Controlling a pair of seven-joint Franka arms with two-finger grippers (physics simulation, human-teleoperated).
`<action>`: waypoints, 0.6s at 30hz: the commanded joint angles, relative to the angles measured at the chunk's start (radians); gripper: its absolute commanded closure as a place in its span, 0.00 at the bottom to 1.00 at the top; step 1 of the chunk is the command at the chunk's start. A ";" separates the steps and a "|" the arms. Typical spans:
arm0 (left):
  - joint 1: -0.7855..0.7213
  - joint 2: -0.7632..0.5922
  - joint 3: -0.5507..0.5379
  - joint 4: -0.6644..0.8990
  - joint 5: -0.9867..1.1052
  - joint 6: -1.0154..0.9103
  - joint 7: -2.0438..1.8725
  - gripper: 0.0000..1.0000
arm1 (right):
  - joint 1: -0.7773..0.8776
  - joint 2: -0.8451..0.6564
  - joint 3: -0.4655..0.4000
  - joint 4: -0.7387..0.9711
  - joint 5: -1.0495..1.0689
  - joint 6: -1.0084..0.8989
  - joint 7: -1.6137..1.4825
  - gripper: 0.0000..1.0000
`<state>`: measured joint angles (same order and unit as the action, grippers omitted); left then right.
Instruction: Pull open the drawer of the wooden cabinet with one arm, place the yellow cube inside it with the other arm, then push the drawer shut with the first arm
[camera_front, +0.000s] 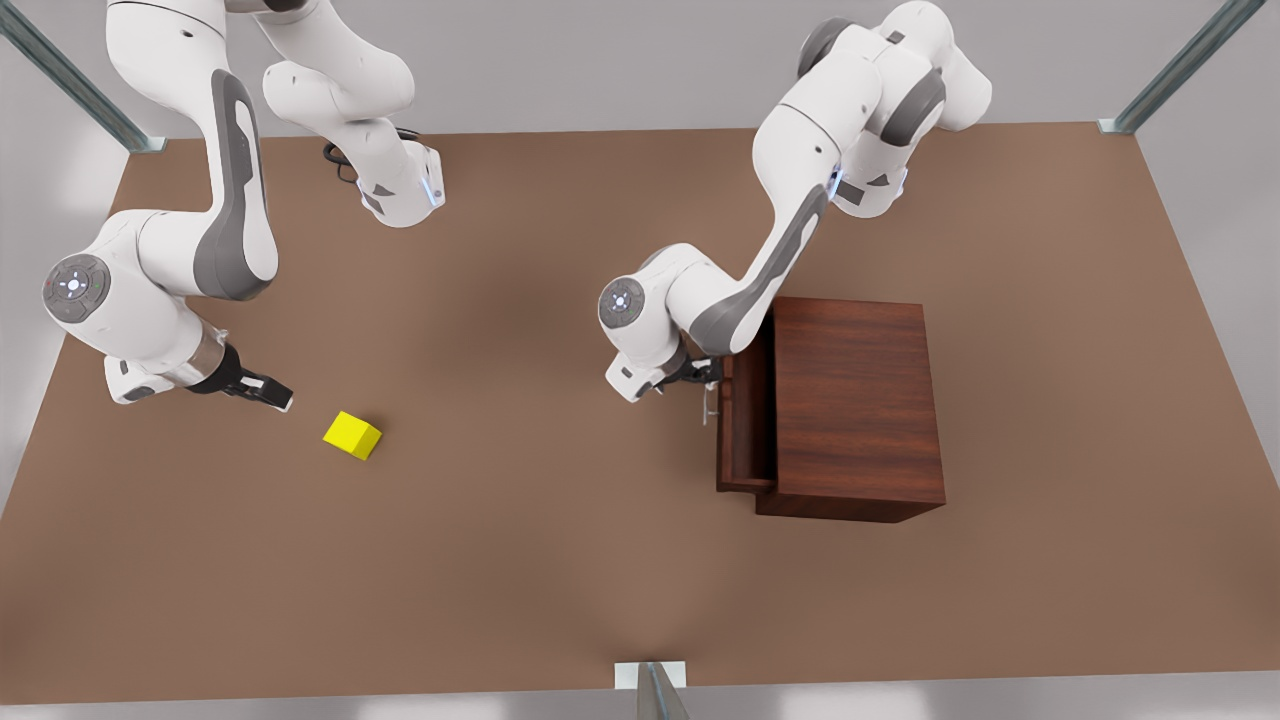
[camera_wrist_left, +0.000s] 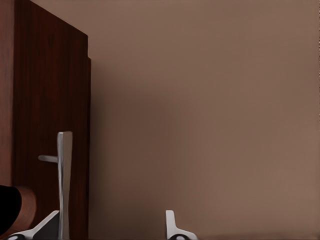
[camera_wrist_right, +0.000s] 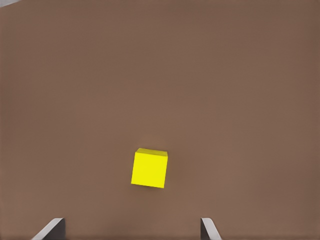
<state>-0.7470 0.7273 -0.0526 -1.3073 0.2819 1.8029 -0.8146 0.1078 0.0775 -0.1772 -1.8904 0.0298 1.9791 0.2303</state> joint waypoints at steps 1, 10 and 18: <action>0.000 0.003 0.000 0.000 -0.003 0.032 0.123 0.00 | 0.000 -0.001 -0.001 0.001 0.001 0.000 -0.002 0.00; -0.002 0.009 -0.015 0.010 -0.018 0.049 0.121 0.00 | 0.000 0.001 -0.001 0.001 0.001 0.000 -0.002 0.00; -0.008 0.011 -0.036 0.022 -0.033 0.056 0.109 0.00 | -0.013 0.047 -0.010 0.112 0.005 -0.126 0.171 0.00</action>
<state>-0.7543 0.7394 -0.0877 -1.2867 0.2526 1.8550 -0.7405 0.1066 0.1165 -0.1831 -1.8045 0.0311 1.9456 0.2462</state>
